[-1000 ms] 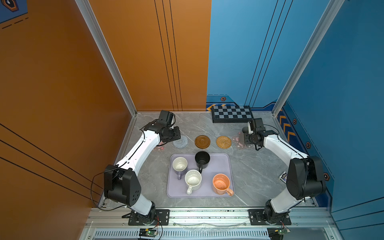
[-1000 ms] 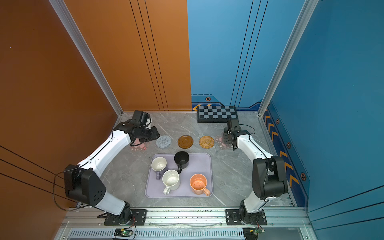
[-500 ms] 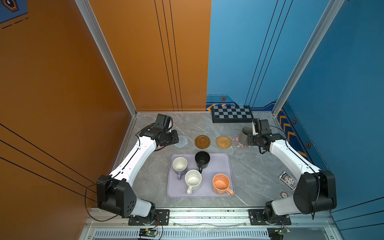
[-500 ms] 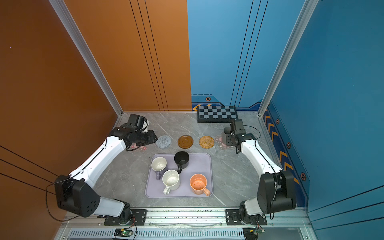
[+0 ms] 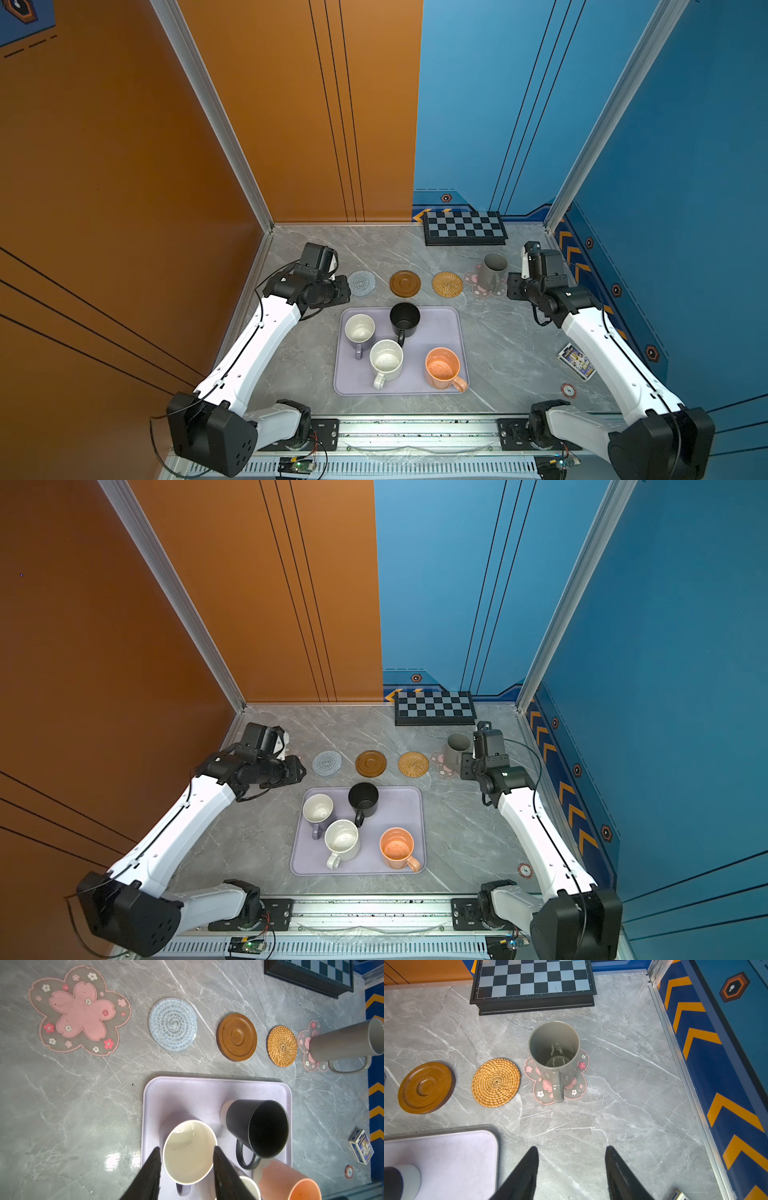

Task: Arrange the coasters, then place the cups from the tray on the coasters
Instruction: 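Raise the right gripper toward the tray while the left gripper moves over the white mug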

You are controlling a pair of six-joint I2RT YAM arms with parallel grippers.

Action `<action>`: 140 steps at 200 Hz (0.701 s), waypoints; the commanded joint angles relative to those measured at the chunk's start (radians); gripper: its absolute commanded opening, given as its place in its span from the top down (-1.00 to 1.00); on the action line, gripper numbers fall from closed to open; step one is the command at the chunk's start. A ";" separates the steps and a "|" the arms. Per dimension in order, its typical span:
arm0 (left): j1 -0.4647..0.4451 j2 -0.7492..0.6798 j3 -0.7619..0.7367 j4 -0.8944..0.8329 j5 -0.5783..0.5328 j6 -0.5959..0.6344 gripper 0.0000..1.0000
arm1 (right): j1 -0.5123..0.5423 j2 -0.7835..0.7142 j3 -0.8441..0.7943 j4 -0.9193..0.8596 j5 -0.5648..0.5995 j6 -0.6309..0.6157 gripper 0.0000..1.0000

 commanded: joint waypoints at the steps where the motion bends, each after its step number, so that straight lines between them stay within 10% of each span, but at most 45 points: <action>1: -0.016 -0.081 -0.072 -0.059 -0.019 -0.009 0.13 | 0.000 -0.043 -0.027 -0.087 -0.032 0.036 -0.09; 140: -0.146 -0.338 -0.352 -0.066 -0.009 -0.103 0.13 | 0.160 -0.259 -0.164 -0.227 0.013 0.269 -0.12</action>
